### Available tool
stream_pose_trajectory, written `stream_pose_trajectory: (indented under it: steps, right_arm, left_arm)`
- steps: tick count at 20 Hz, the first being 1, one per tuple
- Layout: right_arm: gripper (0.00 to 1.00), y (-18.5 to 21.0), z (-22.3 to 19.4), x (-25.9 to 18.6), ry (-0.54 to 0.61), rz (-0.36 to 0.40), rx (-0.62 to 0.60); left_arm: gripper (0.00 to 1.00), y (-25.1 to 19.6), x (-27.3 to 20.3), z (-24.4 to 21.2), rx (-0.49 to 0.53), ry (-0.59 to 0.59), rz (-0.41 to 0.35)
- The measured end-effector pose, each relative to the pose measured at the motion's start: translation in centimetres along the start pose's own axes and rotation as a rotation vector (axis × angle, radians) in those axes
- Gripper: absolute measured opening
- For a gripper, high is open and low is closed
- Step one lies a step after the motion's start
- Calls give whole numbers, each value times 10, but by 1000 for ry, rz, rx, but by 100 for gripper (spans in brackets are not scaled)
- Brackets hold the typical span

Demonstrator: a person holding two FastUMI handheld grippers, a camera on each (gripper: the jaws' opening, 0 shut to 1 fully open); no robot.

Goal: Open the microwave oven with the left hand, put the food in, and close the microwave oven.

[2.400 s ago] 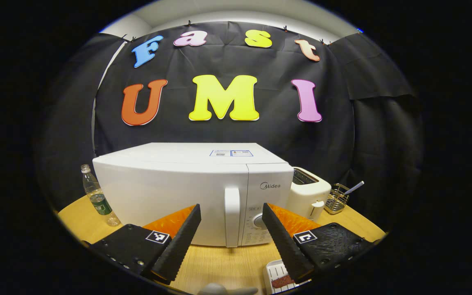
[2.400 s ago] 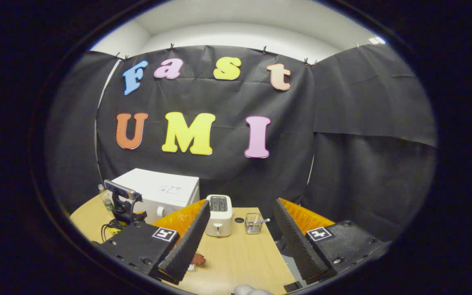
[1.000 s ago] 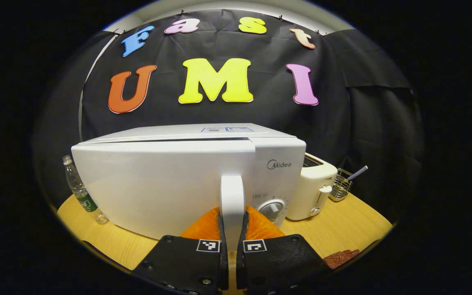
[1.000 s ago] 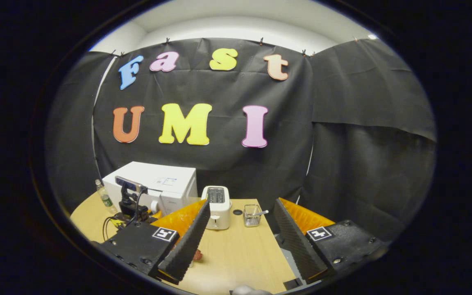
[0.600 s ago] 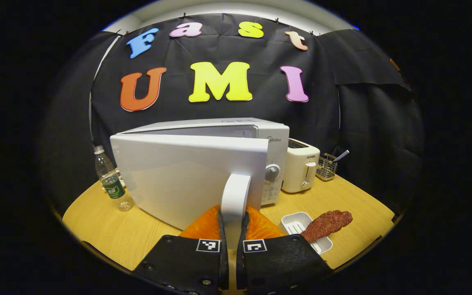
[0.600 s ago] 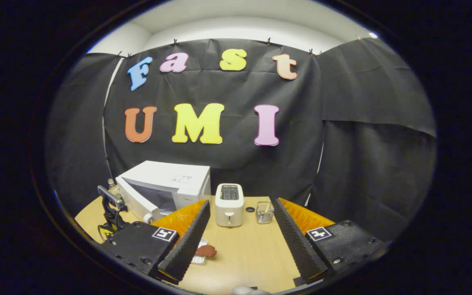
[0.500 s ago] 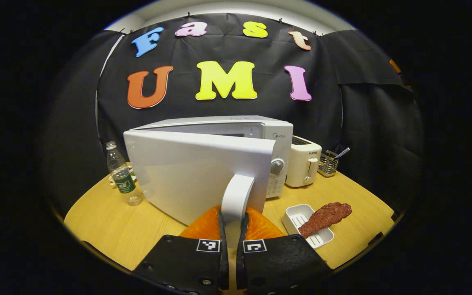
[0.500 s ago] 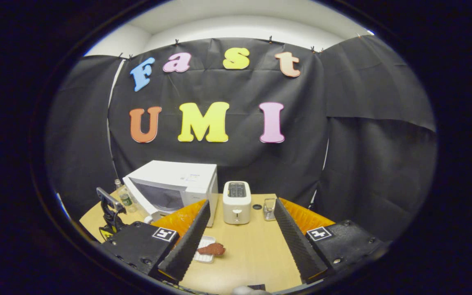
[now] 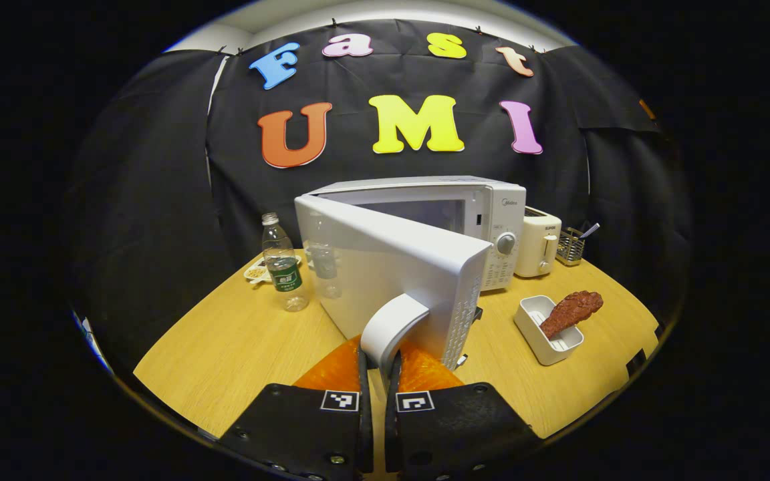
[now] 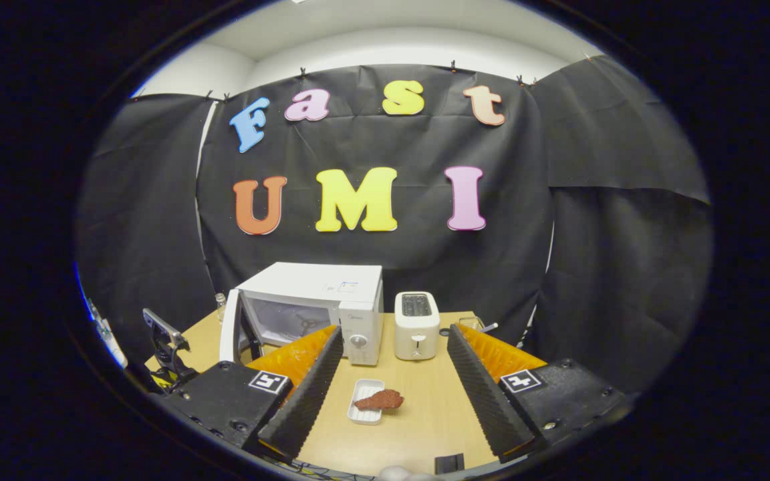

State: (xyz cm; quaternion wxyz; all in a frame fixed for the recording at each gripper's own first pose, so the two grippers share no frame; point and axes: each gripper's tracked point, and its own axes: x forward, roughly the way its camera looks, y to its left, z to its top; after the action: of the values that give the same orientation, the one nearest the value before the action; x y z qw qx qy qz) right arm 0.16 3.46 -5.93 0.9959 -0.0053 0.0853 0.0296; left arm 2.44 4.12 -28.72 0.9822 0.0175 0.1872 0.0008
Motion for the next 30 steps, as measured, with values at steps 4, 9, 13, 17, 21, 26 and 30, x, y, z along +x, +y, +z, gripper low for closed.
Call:
stream_pose_trajectory:
  steps: [4,9,13,17,21,26,30]
  right_arm:
    - [100,12,-5,-6,2,1,3]
    - [100,23,-8,-9,-2,3,-6]
    - [100,24,-11,-10,-4,-6,-14]
    - [100,24,-19,-9,6,-5,-8]
    - [100,26,-28,-8,25,7,-5]
    - [100,35,-36,-6,44,27,1]
    - [100,43,-40,-5,46,41,-4]
  left_arm:
    - [7,42,-14,-13,-37,42,53]
    - [11,51,-17,-12,-33,28,3]
    - [48,66,-16,-12,-25,25,23]
    - [97,83,-20,-14,-13,29,47]
    - [96,103,-30,-18,-70,46,62]
    - [96,124,-43,-25,-131,50,49]
    - [96,148,-54,-29,-102,42,89]
